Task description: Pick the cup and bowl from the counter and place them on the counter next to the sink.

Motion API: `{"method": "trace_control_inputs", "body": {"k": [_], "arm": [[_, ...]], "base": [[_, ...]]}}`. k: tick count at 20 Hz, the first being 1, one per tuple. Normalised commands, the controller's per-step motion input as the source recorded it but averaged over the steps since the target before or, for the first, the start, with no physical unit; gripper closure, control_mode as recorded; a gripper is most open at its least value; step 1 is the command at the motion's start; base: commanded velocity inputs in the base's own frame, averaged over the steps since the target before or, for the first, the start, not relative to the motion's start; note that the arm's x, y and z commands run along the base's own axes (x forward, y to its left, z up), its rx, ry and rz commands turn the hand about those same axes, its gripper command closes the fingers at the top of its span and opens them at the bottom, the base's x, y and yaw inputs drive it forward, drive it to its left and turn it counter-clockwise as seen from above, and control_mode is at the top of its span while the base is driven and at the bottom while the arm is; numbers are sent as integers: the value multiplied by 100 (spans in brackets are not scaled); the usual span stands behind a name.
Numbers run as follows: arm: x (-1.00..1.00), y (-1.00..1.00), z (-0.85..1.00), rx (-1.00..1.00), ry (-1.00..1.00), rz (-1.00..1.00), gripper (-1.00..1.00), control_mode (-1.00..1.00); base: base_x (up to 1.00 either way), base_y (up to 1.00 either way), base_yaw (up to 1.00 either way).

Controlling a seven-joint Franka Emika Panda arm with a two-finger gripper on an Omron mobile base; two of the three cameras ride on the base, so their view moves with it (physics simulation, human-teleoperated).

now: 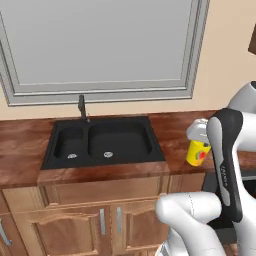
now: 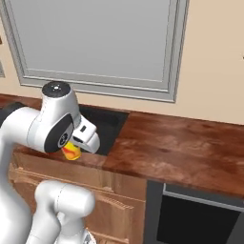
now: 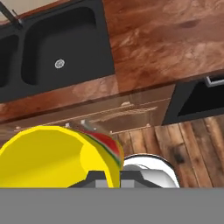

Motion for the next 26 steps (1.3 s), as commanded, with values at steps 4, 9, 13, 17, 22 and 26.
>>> {"method": "trace_control_inputs", "body": {"k": [4,9,13,17,22,26], "arm": [[0,0,0,0,0,0,100,100],[0,0,0,0,0,0,100,100],[0,0,0,0,0,0,100,100],[0,0,0,0,0,0,100,100],[0,0,0,0,0,0,100,100],[0,0,0,0,0,0,100,100]], "base": [[47,-18,-2],[0,-87,9],[0,-48,5],[34,14,-9],[18,2,-5],[0,0,0]]}}
